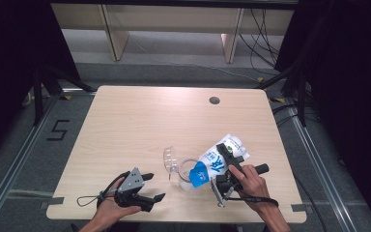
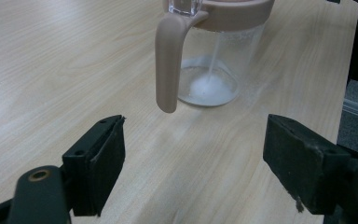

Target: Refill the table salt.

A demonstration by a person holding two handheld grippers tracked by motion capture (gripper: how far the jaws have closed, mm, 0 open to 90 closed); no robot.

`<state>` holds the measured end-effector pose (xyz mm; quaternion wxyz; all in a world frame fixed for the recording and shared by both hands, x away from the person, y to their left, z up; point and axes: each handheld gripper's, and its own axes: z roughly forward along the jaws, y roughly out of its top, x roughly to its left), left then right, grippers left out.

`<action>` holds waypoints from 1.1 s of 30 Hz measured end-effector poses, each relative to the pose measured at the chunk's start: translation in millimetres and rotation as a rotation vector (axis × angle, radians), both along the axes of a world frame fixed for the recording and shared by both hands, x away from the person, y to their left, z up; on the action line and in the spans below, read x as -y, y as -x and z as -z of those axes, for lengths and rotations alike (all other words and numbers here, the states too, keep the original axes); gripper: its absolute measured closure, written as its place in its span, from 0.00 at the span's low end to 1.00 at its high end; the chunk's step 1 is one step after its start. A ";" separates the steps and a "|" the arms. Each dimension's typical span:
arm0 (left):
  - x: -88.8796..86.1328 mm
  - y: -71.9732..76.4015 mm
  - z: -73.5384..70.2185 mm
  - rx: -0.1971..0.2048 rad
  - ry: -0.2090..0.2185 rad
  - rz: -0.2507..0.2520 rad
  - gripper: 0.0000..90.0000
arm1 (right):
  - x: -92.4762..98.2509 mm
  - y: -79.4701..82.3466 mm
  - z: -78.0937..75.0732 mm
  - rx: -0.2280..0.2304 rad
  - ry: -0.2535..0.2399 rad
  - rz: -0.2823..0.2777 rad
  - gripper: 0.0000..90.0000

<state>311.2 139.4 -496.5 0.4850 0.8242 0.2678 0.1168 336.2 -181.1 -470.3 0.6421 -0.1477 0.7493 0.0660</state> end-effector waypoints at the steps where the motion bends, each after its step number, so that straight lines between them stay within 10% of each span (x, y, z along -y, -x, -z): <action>1: -0.4 -0.1 -0.3 0.001 -0.007 0.003 0.23 | 0.2 0.6 0.4 -0.002 -0.009 0.010 0.55; 33: -0.2 -0.5 -0.3 0.004 -0.003 0.004 0.23 | -0.6 -0.3 -1.8 0.048 0.023 -0.028 0.55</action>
